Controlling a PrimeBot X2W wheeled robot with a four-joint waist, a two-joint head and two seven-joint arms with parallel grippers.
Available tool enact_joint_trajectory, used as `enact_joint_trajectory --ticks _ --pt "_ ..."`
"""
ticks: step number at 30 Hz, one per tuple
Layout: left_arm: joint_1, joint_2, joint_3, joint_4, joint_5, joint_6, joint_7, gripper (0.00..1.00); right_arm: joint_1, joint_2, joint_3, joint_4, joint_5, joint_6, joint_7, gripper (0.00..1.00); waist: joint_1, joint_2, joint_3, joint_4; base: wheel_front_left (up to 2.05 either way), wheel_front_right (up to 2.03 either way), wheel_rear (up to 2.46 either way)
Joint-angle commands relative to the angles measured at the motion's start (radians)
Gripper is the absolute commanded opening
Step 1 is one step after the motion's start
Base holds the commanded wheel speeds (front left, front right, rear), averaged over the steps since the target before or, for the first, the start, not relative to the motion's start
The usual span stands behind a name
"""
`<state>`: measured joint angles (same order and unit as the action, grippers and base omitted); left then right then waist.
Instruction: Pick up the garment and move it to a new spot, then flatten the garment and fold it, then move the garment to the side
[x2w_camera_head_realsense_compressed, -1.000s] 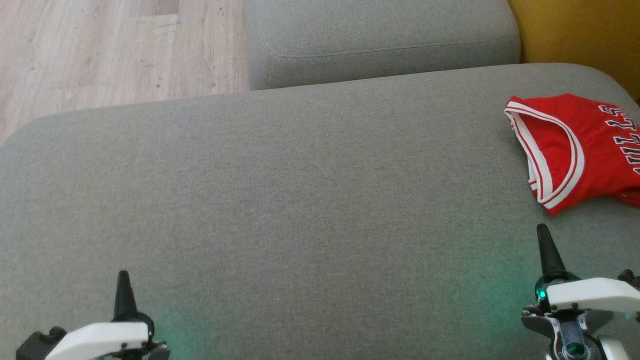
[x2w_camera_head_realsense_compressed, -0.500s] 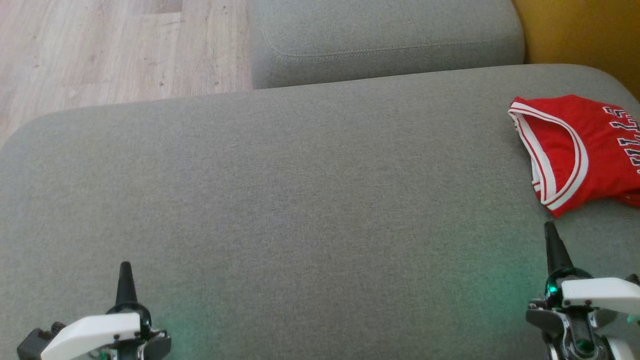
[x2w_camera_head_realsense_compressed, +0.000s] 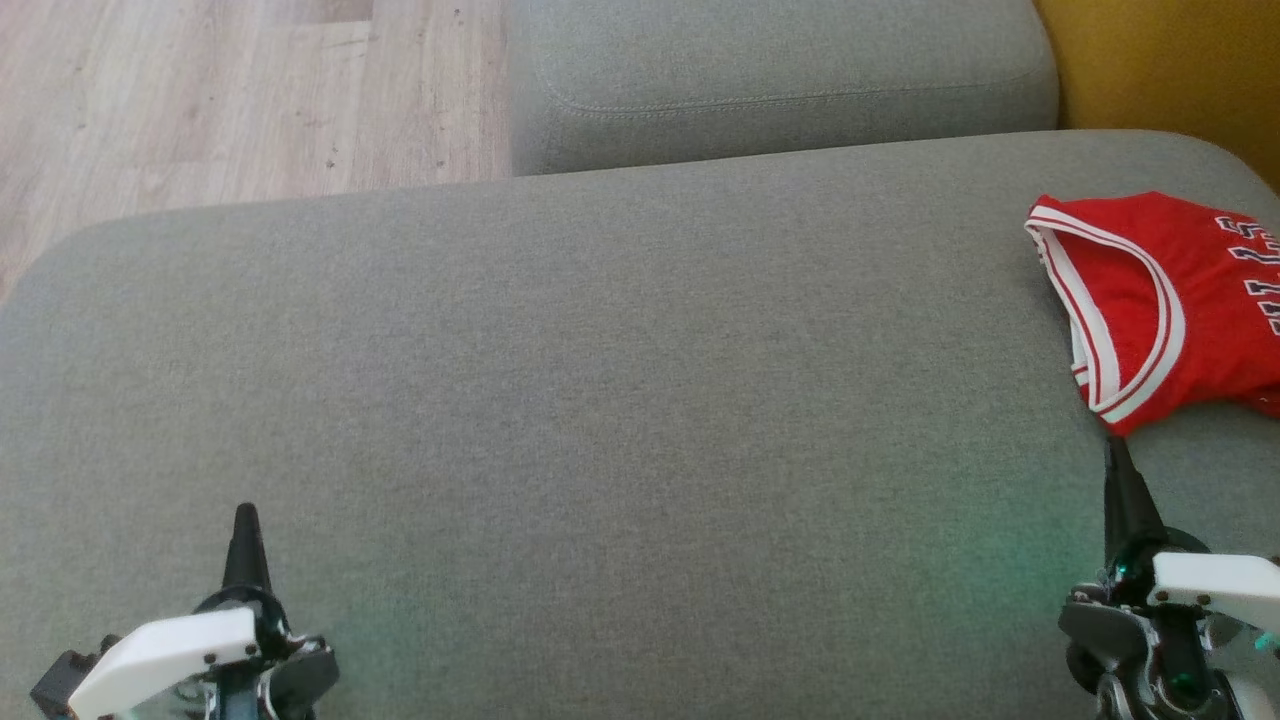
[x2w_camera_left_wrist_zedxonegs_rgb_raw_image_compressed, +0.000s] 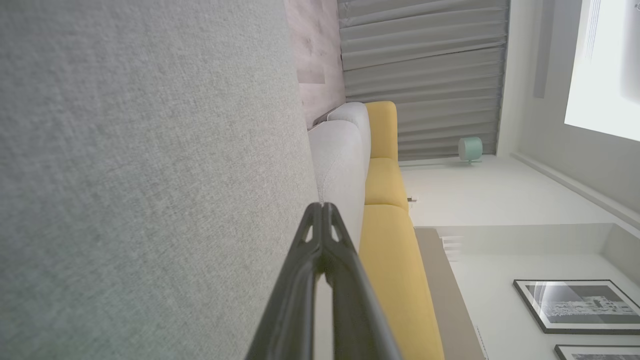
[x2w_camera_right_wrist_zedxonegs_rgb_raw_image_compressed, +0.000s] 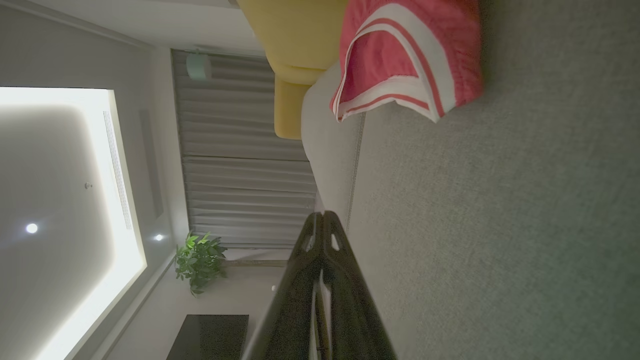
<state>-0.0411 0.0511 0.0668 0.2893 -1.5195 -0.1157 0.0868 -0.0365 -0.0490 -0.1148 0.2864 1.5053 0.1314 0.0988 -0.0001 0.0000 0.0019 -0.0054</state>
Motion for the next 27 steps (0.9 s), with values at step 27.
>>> enact_joint_trajectory --ticks 27 --pt "-0.067 -0.001 0.047 -0.044 -0.089 -0.015 0.027 0.0 -0.072 -0.001 0.0 -0.042 0.102 -0.001 0.015 0.0 0.0001 0.0 0.001 0.005 0.0 0.0 0.0"
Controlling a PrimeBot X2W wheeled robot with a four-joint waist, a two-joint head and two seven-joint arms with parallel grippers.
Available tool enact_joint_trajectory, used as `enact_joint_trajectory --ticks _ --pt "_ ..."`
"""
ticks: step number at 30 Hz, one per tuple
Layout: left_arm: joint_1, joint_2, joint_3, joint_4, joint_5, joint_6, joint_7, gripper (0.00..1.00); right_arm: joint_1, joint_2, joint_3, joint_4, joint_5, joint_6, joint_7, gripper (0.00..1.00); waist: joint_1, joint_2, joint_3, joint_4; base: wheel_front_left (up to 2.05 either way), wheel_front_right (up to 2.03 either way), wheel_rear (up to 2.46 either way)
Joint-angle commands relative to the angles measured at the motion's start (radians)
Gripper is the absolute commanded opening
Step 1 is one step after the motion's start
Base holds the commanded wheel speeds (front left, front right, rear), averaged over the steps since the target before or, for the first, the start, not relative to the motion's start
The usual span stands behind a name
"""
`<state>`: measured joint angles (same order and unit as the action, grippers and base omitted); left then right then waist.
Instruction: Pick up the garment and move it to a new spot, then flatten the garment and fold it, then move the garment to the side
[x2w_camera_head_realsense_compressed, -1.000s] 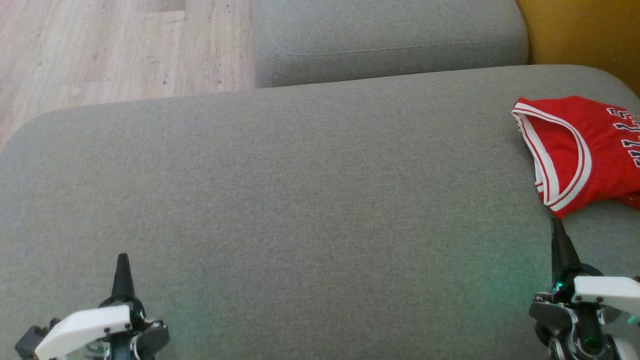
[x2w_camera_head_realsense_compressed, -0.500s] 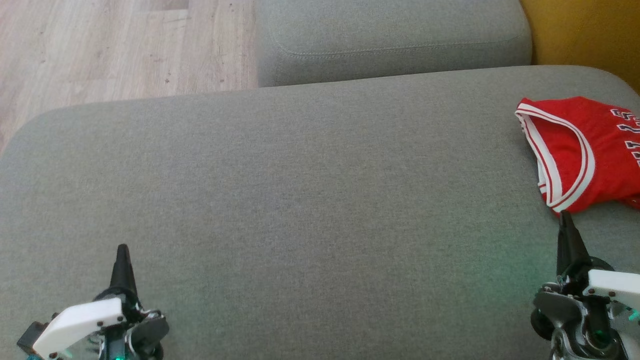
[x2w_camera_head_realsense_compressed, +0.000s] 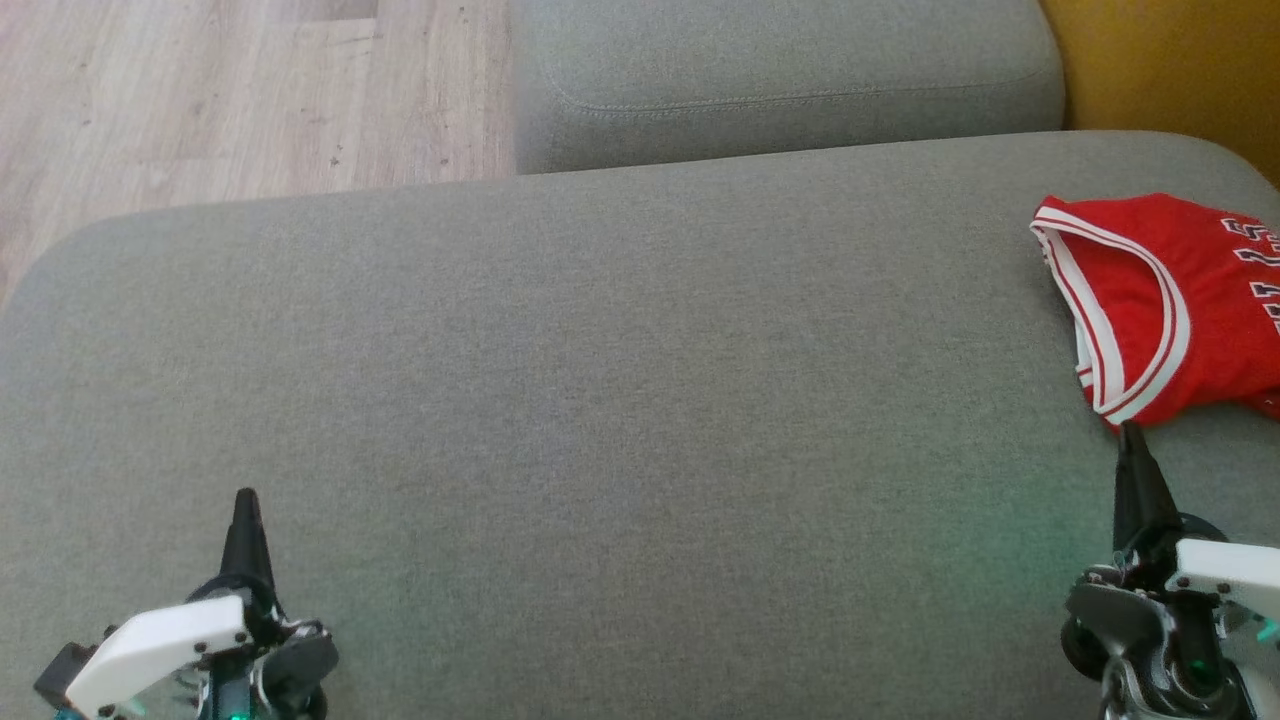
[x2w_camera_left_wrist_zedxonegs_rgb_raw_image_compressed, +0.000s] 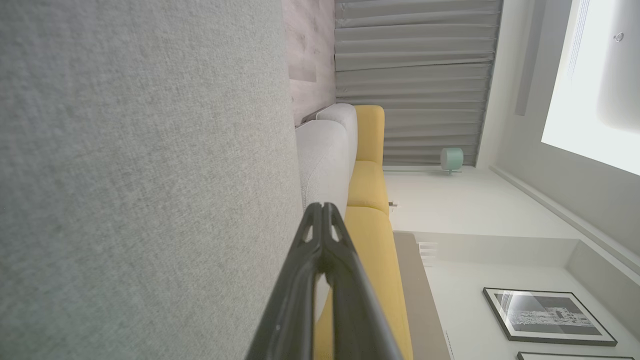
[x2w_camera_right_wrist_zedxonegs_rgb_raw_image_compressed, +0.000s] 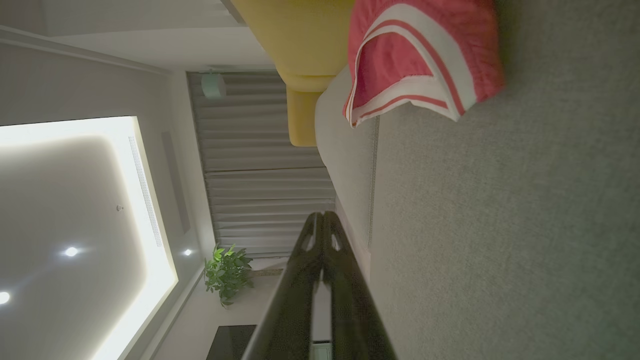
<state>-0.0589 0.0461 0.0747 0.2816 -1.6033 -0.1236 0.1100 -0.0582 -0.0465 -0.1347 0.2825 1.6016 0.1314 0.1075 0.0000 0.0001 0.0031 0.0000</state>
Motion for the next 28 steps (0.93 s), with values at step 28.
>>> enact_joint_trajectory --ticks 28 --pt "-0.049 0.004 0.039 -0.036 -0.005 -0.007 0.003 0.0 -0.05 -0.004 0.02 -0.038 0.006 -0.001 0.007 0.0 0.0 -0.0001 0.0 0.0 0.0 0.0 0.0"
